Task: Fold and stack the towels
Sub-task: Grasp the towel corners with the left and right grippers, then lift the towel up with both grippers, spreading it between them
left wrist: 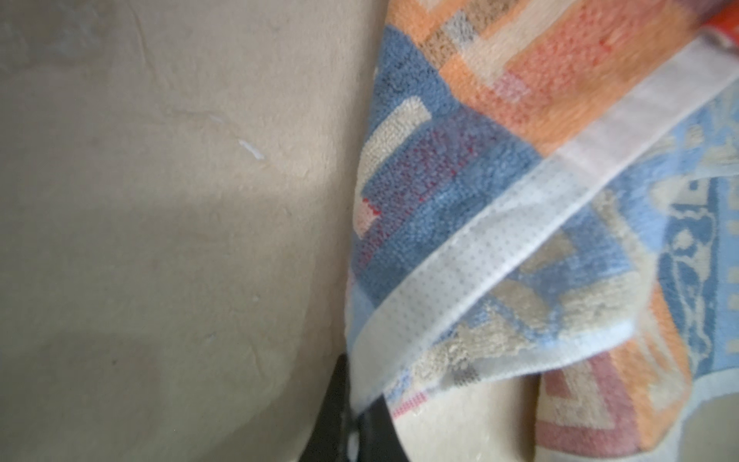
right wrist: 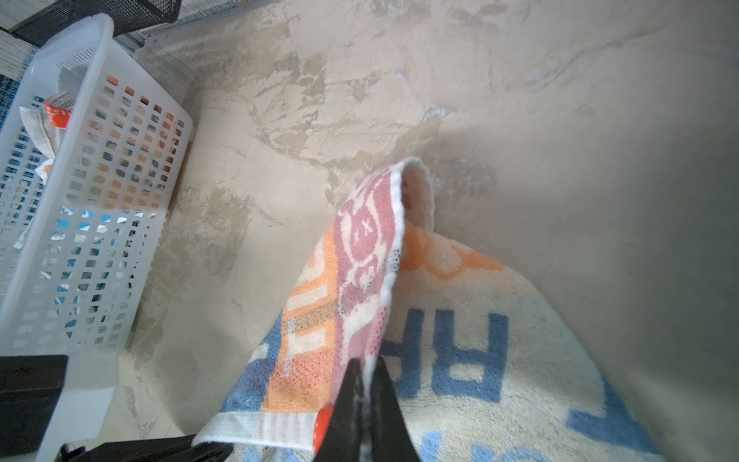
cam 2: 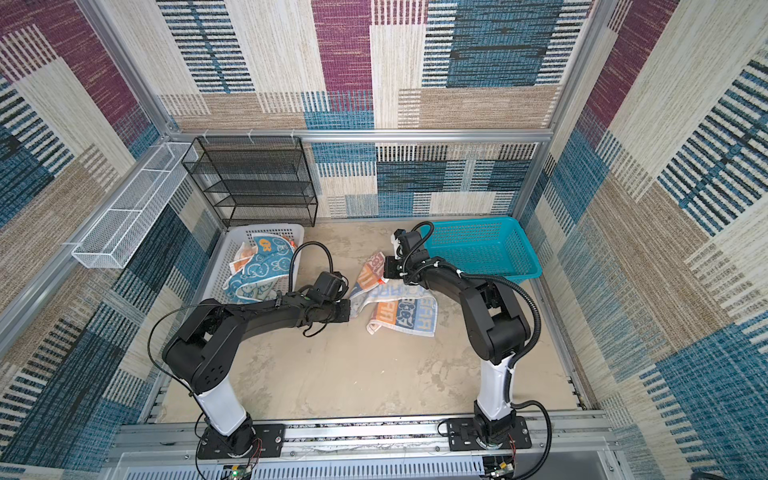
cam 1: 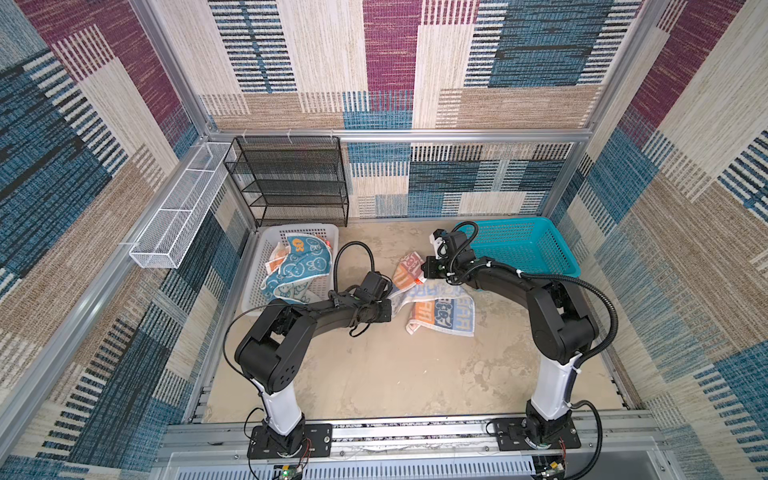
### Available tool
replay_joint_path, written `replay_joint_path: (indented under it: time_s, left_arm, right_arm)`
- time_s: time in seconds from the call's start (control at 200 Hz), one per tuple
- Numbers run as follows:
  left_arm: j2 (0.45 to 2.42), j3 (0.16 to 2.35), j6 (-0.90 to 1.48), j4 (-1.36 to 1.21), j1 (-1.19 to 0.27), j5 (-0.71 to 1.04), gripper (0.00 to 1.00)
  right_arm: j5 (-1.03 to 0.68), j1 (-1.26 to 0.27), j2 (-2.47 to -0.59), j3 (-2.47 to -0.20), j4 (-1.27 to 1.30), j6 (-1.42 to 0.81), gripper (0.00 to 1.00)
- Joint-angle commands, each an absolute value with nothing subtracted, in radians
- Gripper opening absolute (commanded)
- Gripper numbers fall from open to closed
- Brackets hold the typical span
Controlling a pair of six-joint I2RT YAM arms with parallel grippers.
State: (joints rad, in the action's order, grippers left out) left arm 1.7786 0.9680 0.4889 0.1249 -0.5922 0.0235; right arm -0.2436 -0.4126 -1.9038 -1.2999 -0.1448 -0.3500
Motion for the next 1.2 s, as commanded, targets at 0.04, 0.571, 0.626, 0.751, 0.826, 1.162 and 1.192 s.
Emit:
replay_joint_path:
  time_s: [0.04, 0.571, 0.626, 0.751, 0.826, 1.162, 1.192]
  left_arm:
    - [1.696, 1.012, 0.42, 0.299, -0.594, -0.07, 0.0]
    - [1.359, 1.544, 0.108, 0.723, -0.594, -0.402, 0.0]
    - [1.319, 1.58, 0.061, 0.728, -0.597, -0.394, 0.0]
    - [1.227, 1.643, -0.02, 0.743, -0.607, -0.367, 0.0]
    - [1.191, 1.691, -0.05, 0.793, -0.621, -0.312, 0.0]
    - [1.104, 1.847, -0.05, 0.981, -0.684, -0.211, 0.0]
    - [1.109, 1.872, -0.047, 0.996, -0.684, -0.206, 0.0]
  right_arm:
    - [-0.241, -0.41, -1.855, -1.344, -0.172, -0.335, 0.0]
    - [-0.2, -0.41, -1.389, -1.443, -0.336, -0.328, 0.0]
    - [-0.204, -0.41, -1.339, -1.445, -0.354, -0.329, 0.0]
    - [-0.228, -0.414, -1.239, -1.449, -0.402, -0.323, 0.0]
    - [-0.242, -0.416, -1.186, -1.461, -0.445, -0.311, 0.0]
    - [-0.285, -0.416, -1.041, -1.55, -0.612, -0.247, 0.0]
    - [-0.285, -0.416, -1.039, -1.554, -0.619, -0.245, 0.0]
